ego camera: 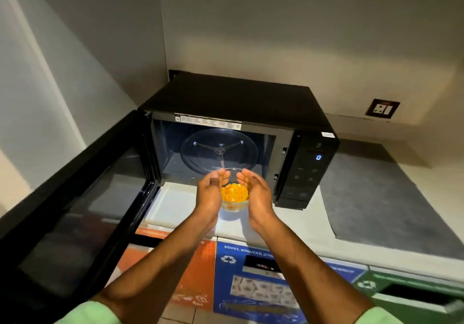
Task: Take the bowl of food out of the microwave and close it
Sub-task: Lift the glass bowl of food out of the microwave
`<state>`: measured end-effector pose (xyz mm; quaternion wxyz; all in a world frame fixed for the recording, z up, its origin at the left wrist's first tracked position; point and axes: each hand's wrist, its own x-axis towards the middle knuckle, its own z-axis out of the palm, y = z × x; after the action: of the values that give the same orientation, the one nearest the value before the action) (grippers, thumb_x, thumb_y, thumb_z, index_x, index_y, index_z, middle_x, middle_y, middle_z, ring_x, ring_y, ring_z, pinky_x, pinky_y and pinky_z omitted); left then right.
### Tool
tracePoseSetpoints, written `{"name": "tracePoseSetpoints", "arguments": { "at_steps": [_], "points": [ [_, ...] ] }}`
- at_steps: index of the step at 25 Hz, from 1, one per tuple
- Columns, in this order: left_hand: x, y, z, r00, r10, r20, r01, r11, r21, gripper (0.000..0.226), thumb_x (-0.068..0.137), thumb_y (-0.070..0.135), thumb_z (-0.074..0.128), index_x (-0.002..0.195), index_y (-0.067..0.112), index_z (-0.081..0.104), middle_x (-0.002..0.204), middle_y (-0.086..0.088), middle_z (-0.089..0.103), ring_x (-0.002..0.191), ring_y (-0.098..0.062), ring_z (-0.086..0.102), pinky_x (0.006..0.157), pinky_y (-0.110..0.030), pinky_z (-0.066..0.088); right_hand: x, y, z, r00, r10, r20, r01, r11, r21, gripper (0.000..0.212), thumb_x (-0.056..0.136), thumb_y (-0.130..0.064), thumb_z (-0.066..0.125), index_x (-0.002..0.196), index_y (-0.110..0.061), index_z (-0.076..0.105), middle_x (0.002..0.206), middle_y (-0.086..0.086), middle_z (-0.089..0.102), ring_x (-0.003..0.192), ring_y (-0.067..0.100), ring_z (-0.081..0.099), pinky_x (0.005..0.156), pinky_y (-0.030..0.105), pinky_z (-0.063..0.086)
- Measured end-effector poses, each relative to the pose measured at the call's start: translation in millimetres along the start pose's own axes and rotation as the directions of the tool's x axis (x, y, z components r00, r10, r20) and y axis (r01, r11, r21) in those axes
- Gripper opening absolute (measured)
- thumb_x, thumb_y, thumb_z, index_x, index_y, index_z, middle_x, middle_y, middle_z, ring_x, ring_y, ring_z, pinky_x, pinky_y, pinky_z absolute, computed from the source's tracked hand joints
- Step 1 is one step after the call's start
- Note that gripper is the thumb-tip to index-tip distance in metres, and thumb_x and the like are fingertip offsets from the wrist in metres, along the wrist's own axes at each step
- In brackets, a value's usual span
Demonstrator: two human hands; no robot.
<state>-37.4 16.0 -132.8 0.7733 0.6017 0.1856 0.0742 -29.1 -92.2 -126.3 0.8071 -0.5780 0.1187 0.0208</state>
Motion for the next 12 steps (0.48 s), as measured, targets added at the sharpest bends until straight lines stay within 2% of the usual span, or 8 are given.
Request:
{"name": "tracePoseSetpoints", "arguments": {
  "at_steps": [2, 4, 6, 8, 10, 12],
  "points": [
    [-30, 12, -1, 0.999, -0.015, 0.029, 0.014, 0.999, 0.043, 0.034, 0.104, 0.022, 0.044, 0.123, 0.009, 0.070, 0.121, -0.013, 0.075, 0.114, -0.030, 0.071, 0.106, -0.050, 0.053, -32, -14, -10, 1.000, -0.007, 0.003, 0.007, 1.000, -0.019, 0.021, 0.103, -0.018, 0.051, 0.108, -0.020, 0.071, 0.112, 0.007, 0.076, 0.096, 0.015, 0.072, 0.069, 0.019, 0.055],
    [-57, 21, 2, 0.998, -0.013, 0.060, 0.009, 0.997, 0.075, 0.035, 0.105, 0.024, 0.042, 0.124, 0.009, 0.069, 0.122, -0.012, 0.075, 0.112, -0.028, 0.071, 0.103, -0.046, 0.055, -56, -24, -21, 1.000, 0.001, -0.013, -0.002, 0.998, -0.064, 0.024, 0.105, -0.019, 0.047, 0.112, -0.018, 0.070, 0.114, 0.008, 0.075, 0.098, 0.019, 0.072, 0.074, 0.024, 0.058],
    [-84, 29, 6, 0.994, 0.005, 0.106, -0.014, 0.996, 0.091, 0.037, 0.106, 0.025, 0.039, 0.126, 0.009, 0.067, 0.124, -0.011, 0.074, 0.109, -0.024, 0.071, 0.092, -0.037, 0.059, -76, -33, -34, 1.000, 0.018, -0.024, -0.021, 0.993, -0.118, 0.028, 0.105, -0.021, 0.047, 0.121, -0.013, 0.069, 0.119, 0.012, 0.075, 0.106, 0.029, 0.072, 0.085, 0.035, 0.059],
    [-104, 32, 12, 0.990, 0.021, 0.141, -0.038, 0.992, 0.123, 0.039, 0.107, 0.026, 0.038, 0.129, 0.010, 0.065, 0.125, -0.009, 0.073, 0.107, -0.021, 0.071, 0.081, -0.028, 0.058, -90, -38, -49, 0.999, 0.040, -0.022, -0.043, 0.987, -0.154, 0.029, 0.103, -0.024, 0.054, 0.125, -0.013, 0.068, 0.120, 0.015, 0.074, 0.109, 0.034, 0.071, 0.085, 0.038, 0.058],
    [-120, 30, 20, 0.985, 0.029, 0.170, -0.054, 0.988, 0.143, 0.039, 0.107, 0.026, 0.038, 0.130, 0.010, 0.064, 0.125, -0.010, 0.073, 0.106, -0.021, 0.071, 0.080, -0.028, 0.058, -102, -41, -64, 0.999, 0.035, -0.029, -0.039, 0.987, -0.154, 0.027, 0.100, -0.026, 0.058, 0.122, -0.015, 0.069, 0.118, 0.017, 0.074, 0.107, 0.035, 0.072, 0.082, 0.037, 0.058],
    [-133, 25, 34, 0.980, 0.032, 0.197, -0.065, 0.984, 0.164, 0.038, 0.107, 0.028, 0.039, 0.130, 0.013, 0.065, 0.126, -0.011, 0.071, 0.107, -0.024, 0.070, 0.087, -0.037, 0.060, -107, -46, -81, 0.998, 0.020, -0.064, -0.029, 0.988, -0.150, 0.026, 0.099, -0.027, 0.059, 0.120, -0.016, 0.070, 0.116, 0.017, 0.074, 0.103, 0.034, 0.072, 0.082, 0.038, 0.060]
  ]
}}
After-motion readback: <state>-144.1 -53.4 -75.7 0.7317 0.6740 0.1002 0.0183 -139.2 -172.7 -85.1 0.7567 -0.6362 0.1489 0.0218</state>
